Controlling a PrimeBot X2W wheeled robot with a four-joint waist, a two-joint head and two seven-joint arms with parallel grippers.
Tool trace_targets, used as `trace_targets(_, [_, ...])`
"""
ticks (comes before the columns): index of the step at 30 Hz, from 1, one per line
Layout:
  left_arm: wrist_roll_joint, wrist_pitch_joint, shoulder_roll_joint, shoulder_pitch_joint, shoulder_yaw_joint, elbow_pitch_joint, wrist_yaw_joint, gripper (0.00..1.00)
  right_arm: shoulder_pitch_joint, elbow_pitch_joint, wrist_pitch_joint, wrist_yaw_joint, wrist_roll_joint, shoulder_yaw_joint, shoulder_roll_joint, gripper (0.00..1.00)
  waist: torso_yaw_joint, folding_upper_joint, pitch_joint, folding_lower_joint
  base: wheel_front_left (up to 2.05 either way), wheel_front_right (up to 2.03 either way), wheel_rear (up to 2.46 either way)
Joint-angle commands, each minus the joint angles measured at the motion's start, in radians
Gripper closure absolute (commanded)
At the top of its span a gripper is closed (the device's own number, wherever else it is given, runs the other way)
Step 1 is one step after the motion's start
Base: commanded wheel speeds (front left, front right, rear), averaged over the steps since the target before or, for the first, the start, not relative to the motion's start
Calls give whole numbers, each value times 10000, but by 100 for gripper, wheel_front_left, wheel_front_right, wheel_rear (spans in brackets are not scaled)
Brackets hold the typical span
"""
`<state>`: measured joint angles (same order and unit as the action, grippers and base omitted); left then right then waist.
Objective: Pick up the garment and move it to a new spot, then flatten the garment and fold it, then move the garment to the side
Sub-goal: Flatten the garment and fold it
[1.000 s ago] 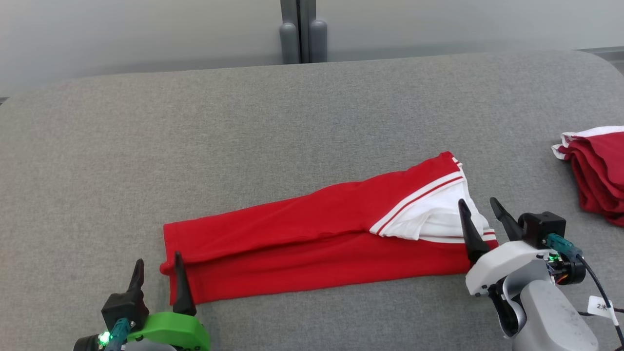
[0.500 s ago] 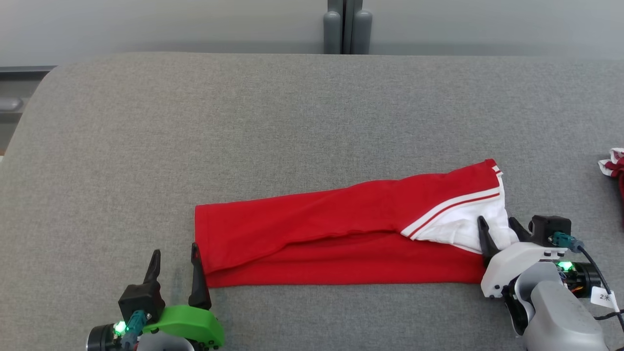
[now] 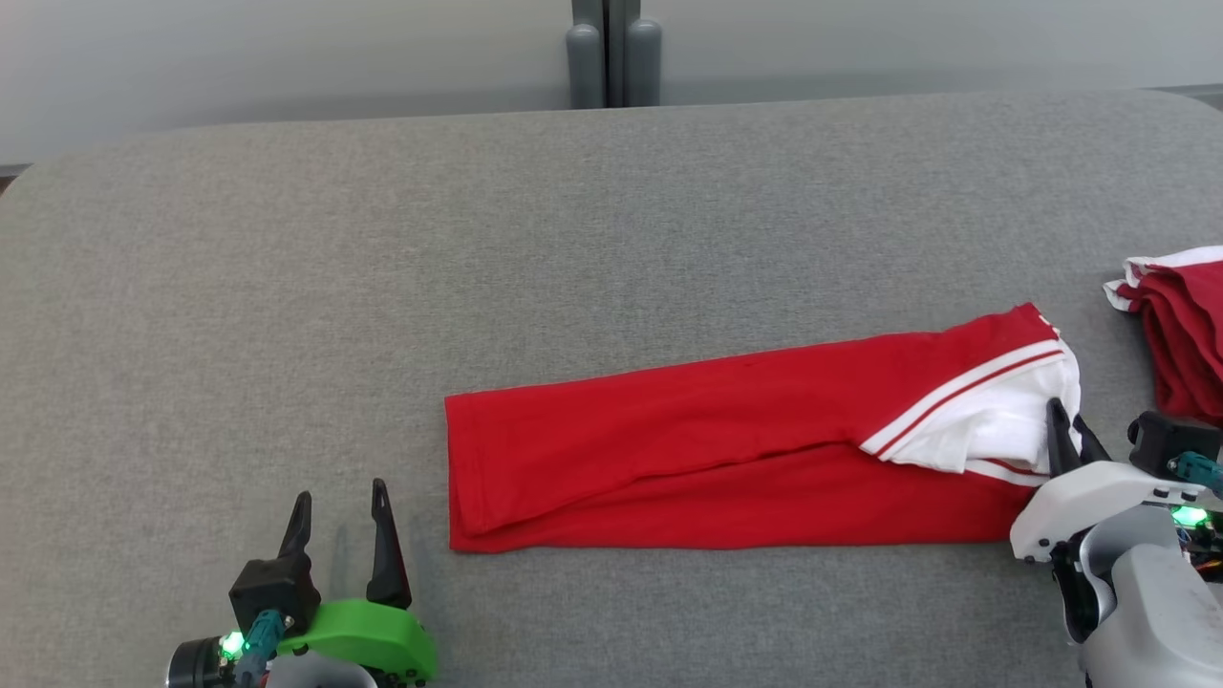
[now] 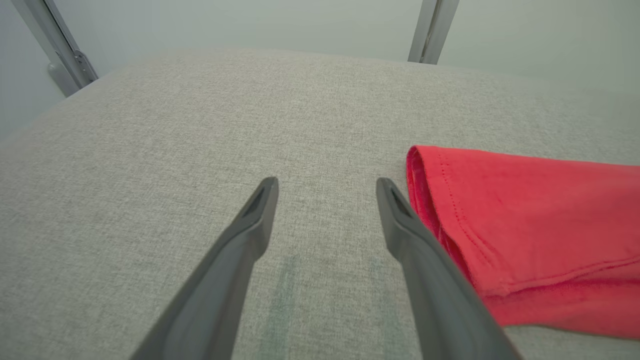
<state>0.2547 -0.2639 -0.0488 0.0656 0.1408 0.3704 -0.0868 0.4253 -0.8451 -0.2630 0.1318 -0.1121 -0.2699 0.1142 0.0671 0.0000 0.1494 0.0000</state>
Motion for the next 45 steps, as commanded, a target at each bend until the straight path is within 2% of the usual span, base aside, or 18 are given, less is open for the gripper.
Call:
trace_targets(1, [64, 1, -43, 127, 39, 25, 32, 0, -131, 367, -14, -24, 82, -42, -52, 100, -343, 0, -26, 0, 0, 0, 0])
trace_targets(5, [158, 1, -43, 199, 101, 21, -77, 0, -364, 1483, -16, -22, -259, 439, -382, 100, -524, 0, -71, 0, 0, 0, 0])
trace_targets(9, [165, 1, -44, 211, 223, 57, -74, 0, -590, 2594, -17, -21, -969, 1567, -588, 100, -503, 0, -126, 0, 0, 0, 0])
trace_targets(17, [92, 0, -43, 46, 317, 177, -84, 0, -902, 4016, -16, -21, -3206, 5331, -605, 100, 238, 0, -238, 0, 0, 0, 0])
trace_targets(22, [146, 1, -44, -139, 477, 265, -84, 0, -597, 4232, -18, -21, -4227, 7070, -603, 100, 999, 0, -329, 0, 0, 0, 0])
trace_targets(27, [163, 1, -43, -179, 762, 315, -84, 0, -142, 3838, -18, -21, -4725, 7966, -604, 100, 1833, 0, -379, 0, 0, 0, 0])
trace_targets(31, [52, 1, -39, -231, 870, 347, -73, 0, 247, 3424, -18, -19, -5255, 8526, -608, 100, 2219, 0, -355, 0, 0, 0, 0])
trace_targets(32, [28, 1, -39, -226, 887, 348, -62, 0, 320, 3352, -17, -19, -5432, 8693, -613, 88, 2262, 0, -337, 0, 0, 0, 0])
trace_targets(34, [-11, 1, -39, -238, 877, 363, -56, 0, 484, 3447, -18, -19, -5780, 8873, -602, 0, 2285, 0, -323, 0, 0, 0, 0])
trace_targets(38, [-107, 0, -33, -190, 688, 356, -116, 0, 584, 3680, -17, -21, -5934, 8849, -578, 0, 2009, 0, -304, 0, 0, 0, 0])
trace_targets(42, [-98, 1, -36, -42, 558, 255, -139, 0, 399, 3550, -19, -21, -5088, 7725, -597, 0, 1495, 0, -309, 0, 0, 0, 0])
trace_targets(45, [-142, 0, -38, 79, 485, 192, -134, 0, 126, 3382, -17, -21, -4007, 6530, -603, 0, 1068, 0, -323, 0, 0, 0, 0])
